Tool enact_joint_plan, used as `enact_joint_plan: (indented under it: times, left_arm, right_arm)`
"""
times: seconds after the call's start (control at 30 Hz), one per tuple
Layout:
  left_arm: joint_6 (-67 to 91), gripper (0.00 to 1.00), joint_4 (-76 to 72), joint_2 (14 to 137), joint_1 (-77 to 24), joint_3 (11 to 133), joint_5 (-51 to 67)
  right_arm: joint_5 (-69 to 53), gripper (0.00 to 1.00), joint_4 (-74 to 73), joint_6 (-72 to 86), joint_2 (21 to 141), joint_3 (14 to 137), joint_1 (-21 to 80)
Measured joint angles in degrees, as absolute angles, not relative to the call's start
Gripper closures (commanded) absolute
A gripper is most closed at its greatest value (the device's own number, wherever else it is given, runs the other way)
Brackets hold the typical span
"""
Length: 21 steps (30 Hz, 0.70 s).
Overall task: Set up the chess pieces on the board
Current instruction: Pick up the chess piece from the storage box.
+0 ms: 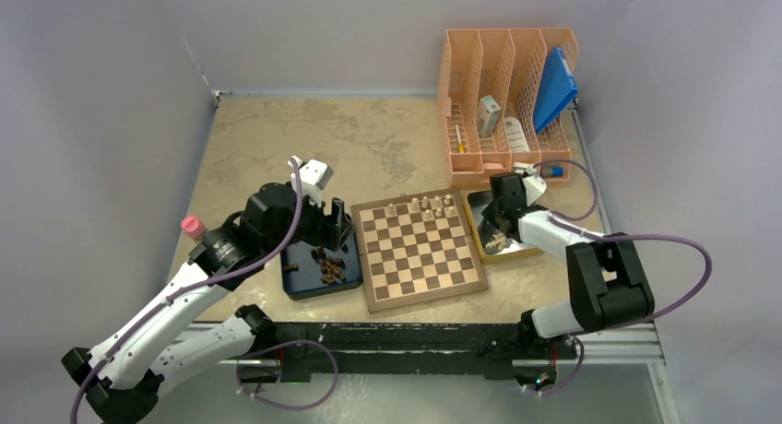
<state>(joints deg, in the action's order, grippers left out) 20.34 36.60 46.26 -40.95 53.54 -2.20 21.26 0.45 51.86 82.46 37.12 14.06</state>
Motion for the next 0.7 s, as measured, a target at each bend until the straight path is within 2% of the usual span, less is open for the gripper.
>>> enact_joint_plan:
  times: [0.17, 0.3, 0.7]
  left_arm:
    - [20.3, 0.24, 36.6, 46.3, -40.9, 53.5, -2.2]
    - [20.3, 0.24, 36.6, 46.3, -40.9, 53.5, -2.2]
    - [20.4, 0.24, 36.7, 47.5, -40.9, 53.5, -2.5]
  right_arm:
    - [20.9, 0.95, 0.8, 51.5, 83.0, 37.1, 14.1]
    - [20.5, 1.0, 0.8, 51.0, 82.6, 37.1, 14.1]
    - [18.0, 1.0, 1.7, 46.5, 74.9, 36.9, 14.1]
